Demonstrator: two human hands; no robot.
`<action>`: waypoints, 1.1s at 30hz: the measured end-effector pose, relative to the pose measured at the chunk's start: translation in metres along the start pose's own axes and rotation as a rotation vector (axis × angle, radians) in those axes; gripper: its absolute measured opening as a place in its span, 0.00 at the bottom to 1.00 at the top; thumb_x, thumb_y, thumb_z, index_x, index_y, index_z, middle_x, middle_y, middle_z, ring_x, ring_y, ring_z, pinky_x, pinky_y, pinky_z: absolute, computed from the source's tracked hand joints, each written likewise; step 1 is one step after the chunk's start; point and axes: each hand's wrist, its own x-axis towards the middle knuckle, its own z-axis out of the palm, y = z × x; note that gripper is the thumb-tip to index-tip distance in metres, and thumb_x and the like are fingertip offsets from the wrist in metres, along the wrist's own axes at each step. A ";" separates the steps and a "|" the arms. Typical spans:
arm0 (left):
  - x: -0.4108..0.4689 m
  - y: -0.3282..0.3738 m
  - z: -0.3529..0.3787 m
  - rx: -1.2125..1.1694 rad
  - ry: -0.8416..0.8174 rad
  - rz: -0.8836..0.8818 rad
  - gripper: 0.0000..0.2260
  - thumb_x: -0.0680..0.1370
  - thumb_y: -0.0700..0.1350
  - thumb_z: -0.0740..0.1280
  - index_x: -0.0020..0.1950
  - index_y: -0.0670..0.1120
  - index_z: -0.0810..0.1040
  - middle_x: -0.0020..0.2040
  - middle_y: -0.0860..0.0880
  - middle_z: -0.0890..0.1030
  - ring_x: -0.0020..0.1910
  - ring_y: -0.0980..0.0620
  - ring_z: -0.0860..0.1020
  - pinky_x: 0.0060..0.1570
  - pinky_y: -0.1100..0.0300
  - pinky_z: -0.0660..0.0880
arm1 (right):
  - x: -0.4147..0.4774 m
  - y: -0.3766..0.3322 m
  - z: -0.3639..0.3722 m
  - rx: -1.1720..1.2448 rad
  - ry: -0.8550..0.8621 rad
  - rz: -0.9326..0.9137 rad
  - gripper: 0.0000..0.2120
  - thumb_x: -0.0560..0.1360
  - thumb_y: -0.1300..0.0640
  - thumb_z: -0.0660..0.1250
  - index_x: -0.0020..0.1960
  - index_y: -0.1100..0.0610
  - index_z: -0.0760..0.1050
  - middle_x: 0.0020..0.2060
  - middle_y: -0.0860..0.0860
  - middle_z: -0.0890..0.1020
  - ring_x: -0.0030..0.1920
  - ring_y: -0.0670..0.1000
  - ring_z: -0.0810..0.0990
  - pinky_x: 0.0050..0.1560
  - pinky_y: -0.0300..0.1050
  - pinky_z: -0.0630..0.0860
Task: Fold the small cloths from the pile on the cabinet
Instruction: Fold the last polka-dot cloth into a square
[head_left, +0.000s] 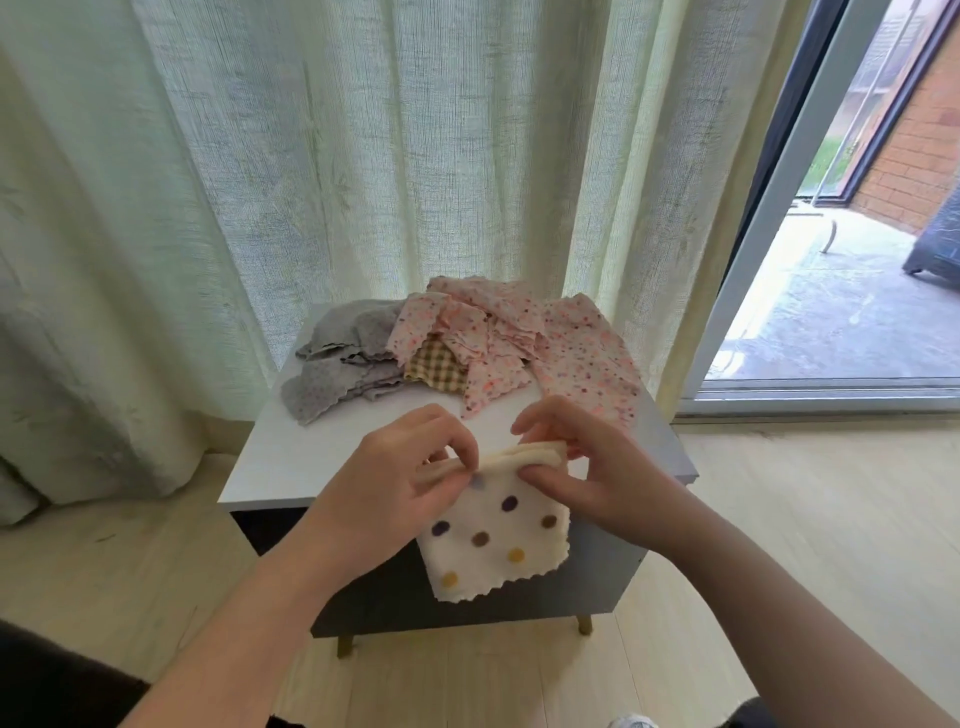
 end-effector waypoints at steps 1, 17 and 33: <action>0.000 -0.001 0.000 0.002 0.005 0.014 0.09 0.74 0.37 0.72 0.44 0.50 0.77 0.44 0.57 0.76 0.43 0.53 0.76 0.43 0.65 0.72 | 0.001 -0.001 0.000 -0.025 -0.004 -0.015 0.10 0.76 0.57 0.71 0.53 0.46 0.74 0.46 0.40 0.80 0.50 0.44 0.79 0.50 0.33 0.72; -0.001 -0.010 0.001 0.026 -0.172 -0.067 0.08 0.74 0.44 0.73 0.44 0.56 0.76 0.47 0.59 0.76 0.44 0.56 0.77 0.43 0.66 0.73 | 0.002 0.003 0.001 -0.129 -0.011 0.043 0.03 0.73 0.59 0.73 0.46 0.52 0.83 0.44 0.41 0.84 0.48 0.42 0.80 0.50 0.37 0.76; -0.006 -0.008 0.000 0.117 -0.337 -0.130 0.11 0.75 0.41 0.67 0.49 0.58 0.76 0.44 0.58 0.74 0.41 0.55 0.74 0.40 0.64 0.70 | 0.002 0.001 0.001 -0.152 0.032 -0.020 0.03 0.73 0.59 0.74 0.45 0.52 0.84 0.45 0.39 0.84 0.48 0.40 0.81 0.49 0.29 0.72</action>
